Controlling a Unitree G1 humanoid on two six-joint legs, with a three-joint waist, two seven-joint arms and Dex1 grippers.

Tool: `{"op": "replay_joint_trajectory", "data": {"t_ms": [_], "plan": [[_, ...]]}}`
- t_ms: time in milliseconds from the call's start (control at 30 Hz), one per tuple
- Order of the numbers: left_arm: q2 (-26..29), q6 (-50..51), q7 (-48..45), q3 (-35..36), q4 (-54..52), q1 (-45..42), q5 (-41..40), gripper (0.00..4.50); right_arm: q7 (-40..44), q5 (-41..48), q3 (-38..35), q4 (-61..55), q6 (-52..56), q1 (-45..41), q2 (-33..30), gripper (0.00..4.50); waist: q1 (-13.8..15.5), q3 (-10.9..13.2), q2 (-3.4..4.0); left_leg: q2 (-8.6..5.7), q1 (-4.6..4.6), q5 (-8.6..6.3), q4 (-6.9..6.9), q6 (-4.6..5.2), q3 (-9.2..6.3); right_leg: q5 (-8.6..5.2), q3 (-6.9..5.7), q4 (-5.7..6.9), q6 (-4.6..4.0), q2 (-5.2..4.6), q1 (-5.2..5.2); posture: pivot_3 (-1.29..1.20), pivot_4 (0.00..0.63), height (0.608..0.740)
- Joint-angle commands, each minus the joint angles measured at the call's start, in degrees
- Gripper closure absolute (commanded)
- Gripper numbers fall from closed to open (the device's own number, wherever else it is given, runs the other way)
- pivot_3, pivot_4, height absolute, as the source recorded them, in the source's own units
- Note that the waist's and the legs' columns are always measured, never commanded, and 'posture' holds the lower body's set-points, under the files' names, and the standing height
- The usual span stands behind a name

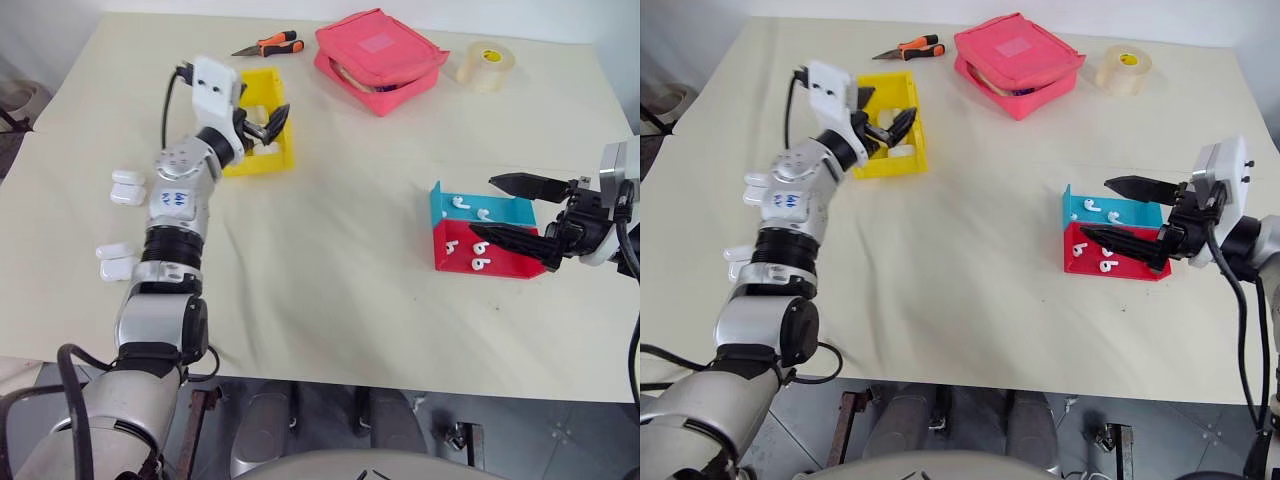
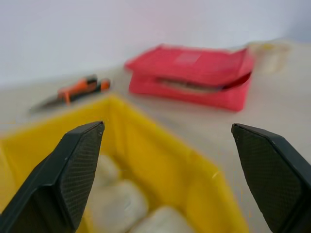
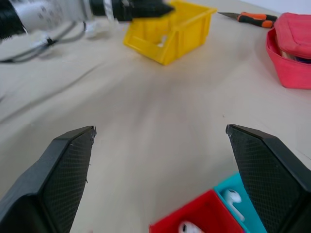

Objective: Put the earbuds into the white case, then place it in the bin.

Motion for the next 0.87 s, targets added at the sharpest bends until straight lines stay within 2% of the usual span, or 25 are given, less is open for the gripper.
{"op": "replay_joint_trajectory", "data": {"t_ms": [33,167,433,567,867], "plan": [[4.82,2.28,-13.54,0.35,-15.23,6.21,-7.73,0.04,2.72,-1.03,-0.47,2.81,-2.15,-1.92,-2.04,0.0,-0.16,0.0,0.0,0.01,0.0,0.0,0.0,0.0,-0.01,0.0,0.0,0.0,0.0,0.0,0.0,0.0,0.15,0.74],[12.76,2.5,-24.92,1.93,-24.52,15.5,-12.43,0.04,6.41,-2.19,0.12,7.09,-3.89,-2.66,-3.09,0.0,-0.85,0.0,0.01,0.09,0.05,0.0,-0.05,-0.01,0.0,0.0,0.01,0.01,-0.01,0.02,-0.04,0.0,0.15,0.74],[25.05,7.25,-38.76,8.31,-26.88,29.78,-20.65,0.04,16.63,-8.65,3.63,14.12,-12.41,2.29,-4.41,0.0,-0.2,0.0,0.01,0.16,0.07,0.0,-0.01,0.0,0.01,0.0,0.03,0.0,-0.01,-0.04,0.01,0.0,0.15,0.74],[26.66,7.03,-39.58,10.17,-26.43,31.45,-21.6,0.04,16.6,-8.64,3.5,15.5,-12.74,2.26,-3.31,0.0,0.14,0.0,0.01,0.15,0.07,0.01,0.05,0.03,-0.02,0.0,0.02,0.01,0.0,-0.07,0.07,0.0,0.15,0.74],[25.54,8.53,-38.69,9.97,-29.93,33.05,-22.68,0.04,14.95,-6.18,2.34,13.1,-10.67,1.37,-1.77,0.0,-0.24,0.0,0.01,0.17,0.19,0.01,0.0,0.02,-0.03,0.0,0.02,0.01,-0.01,-0.05,0.13,0.0,0.15,0.74]]}}
